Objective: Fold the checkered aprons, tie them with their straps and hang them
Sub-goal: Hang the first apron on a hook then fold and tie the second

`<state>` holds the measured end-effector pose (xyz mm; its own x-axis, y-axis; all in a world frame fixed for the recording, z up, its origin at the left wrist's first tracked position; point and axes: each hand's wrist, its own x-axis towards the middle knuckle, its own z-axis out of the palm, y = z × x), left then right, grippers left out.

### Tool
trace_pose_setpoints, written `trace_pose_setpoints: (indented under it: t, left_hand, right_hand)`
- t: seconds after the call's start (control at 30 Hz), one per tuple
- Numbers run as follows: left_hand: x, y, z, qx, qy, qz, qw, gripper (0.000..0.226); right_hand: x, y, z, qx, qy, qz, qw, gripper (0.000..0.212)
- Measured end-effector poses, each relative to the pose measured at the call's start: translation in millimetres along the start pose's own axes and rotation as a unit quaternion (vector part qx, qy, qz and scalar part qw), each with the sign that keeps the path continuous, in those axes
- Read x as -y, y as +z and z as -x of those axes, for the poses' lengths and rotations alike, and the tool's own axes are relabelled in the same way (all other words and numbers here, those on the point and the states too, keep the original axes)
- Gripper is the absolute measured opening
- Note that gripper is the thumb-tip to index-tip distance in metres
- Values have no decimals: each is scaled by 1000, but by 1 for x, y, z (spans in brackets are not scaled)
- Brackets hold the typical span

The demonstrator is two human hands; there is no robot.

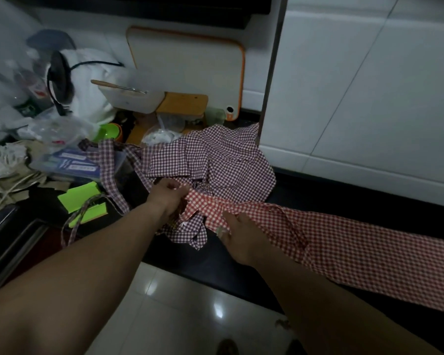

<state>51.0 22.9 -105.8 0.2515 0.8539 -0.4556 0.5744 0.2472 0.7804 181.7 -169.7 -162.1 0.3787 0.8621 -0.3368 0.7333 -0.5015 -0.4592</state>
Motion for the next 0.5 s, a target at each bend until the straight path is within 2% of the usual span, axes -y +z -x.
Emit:
trace_pose_setpoints:
  t: [0.03, 0.1, 0.17, 0.23, 0.27, 0.33, 0.4, 0.43, 0.5]
  left_hand:
    - [-2, 2, 1, -11, 14, -26, 999, 22]
    - [-9, 10, 11, -40, 58, -69, 995, 26]
    - [-19, 21, 30, -58, 142, -94, 984, 25]
    - [-33, 43, 58, -31, 225, -134, 964, 18]
    - [-37, 59, 69, -1, 251, -156, 955, 18]
    - [-47, 90, 87, 64, 283, -192, 938, 20]
    - [-58, 111, 100, 101, 295, -161, 936, 18]
    - [-60, 115, 104, 107, 297, -124, 941, 16]
    - [-53, 113, 108, 60, 337, -71, 937, 18]
  right_hand:
    - [1, -1, 1, -6, -6, -13, 1000, 65]
    - [2, -9, 7, -32, -1, -78, 996, 70]
    - [9, -23, 16, -100, -10, -142, 985, 84]
    - [22, -40, 24, -121, -21, -227, 966, 99]
    - [27, -48, 27, -112, -26, -295, 948, 95]
    - [25, -63, 29, -129, -16, -418, 899, 54]
    - [2, -71, 31, -190, 41, -432, 880, 28]
    - [-15, -72, 36, -200, 68, -441, 872, 22]
    - [-44, -75, 44, -186, 103, -455, 865, 13]
